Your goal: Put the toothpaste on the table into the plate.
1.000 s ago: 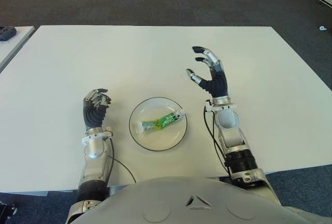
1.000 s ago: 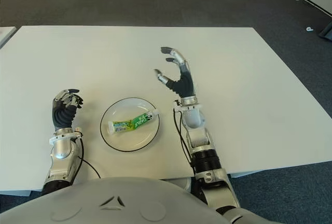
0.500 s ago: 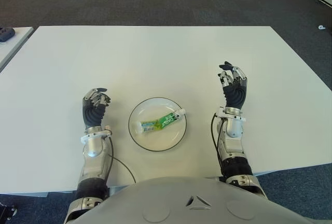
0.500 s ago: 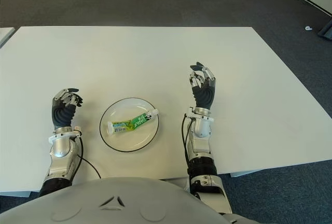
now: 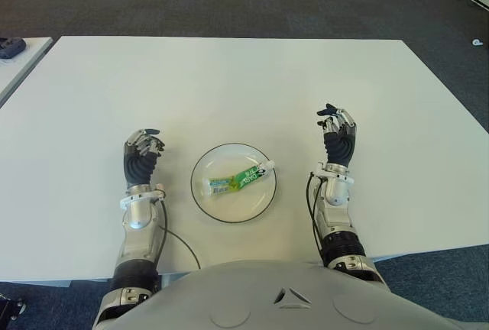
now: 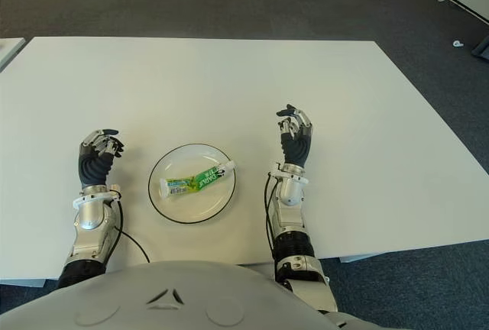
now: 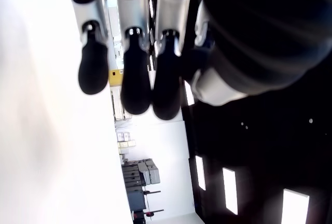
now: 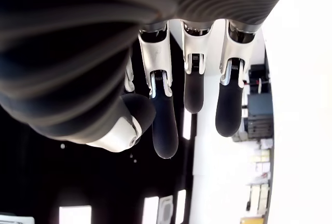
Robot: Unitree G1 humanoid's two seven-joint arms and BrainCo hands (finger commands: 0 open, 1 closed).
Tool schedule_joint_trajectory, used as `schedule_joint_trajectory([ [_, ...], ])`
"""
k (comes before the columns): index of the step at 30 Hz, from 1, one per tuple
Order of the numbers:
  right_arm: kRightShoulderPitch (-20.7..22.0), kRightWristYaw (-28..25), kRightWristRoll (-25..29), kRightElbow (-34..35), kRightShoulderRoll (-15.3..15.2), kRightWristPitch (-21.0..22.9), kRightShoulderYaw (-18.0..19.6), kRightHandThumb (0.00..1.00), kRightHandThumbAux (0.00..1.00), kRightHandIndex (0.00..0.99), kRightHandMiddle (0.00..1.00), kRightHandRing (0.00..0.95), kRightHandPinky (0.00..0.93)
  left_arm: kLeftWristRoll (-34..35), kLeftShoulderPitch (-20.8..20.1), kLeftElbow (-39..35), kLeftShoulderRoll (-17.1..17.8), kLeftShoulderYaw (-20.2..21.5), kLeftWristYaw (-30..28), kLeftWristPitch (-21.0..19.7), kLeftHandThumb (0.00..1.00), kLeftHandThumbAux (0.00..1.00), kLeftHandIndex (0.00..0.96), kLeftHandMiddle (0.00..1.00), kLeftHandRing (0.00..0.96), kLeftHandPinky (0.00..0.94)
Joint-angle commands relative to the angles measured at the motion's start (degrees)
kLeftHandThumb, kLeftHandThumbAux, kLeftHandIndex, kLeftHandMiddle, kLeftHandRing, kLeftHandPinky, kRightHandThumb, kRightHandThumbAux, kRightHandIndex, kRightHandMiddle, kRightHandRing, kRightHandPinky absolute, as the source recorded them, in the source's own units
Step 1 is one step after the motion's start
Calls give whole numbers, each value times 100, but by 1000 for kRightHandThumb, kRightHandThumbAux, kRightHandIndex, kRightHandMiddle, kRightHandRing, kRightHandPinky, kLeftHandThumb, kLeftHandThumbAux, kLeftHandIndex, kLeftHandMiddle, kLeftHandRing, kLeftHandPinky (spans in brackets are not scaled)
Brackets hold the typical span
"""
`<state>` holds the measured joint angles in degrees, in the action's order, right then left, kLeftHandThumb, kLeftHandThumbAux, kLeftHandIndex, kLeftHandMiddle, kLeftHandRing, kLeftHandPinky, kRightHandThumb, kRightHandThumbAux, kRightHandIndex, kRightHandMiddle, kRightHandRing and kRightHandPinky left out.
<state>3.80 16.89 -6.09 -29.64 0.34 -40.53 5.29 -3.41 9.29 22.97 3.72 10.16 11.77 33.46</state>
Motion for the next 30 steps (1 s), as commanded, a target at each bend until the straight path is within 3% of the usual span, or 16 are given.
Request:
schedule_joint_trajectory([
  [1, -10, -50, 0, -62, 26, 207, -10, 703, 730, 427, 480, 460, 453, -56, -125, 41, 43, -32, -34, -49, 697, 720, 433, 647, 643, 644],
  [9, -86, -140, 20, 50, 74, 401, -56, 704, 731, 426, 473, 456, 471, -149, -126, -11, 26, -38, 55, -60, 698, 720, 433, 653, 648, 647],
  [16, -227, -230, -54, 323, 68, 820, -124, 705, 731, 426, 472, 460, 488, -235, -125, -31, 32, -55, 42, -43, 699, 720, 434, 659, 651, 656],
  [21, -347, -298, -133, 612, 33, 1354, -205, 706, 731, 427, 472, 460, 489, -228, -108, -86, 22, -98, -37, -119, 698, 720, 434, 659, 652, 658],
  [30, -438, -376, -139, 793, 32, 1698, -279, 708, 730, 428, 473, 455, 470, -180, -71, -137, 25, -153, -103, -224, 697, 720, 434, 652, 647, 652],
])
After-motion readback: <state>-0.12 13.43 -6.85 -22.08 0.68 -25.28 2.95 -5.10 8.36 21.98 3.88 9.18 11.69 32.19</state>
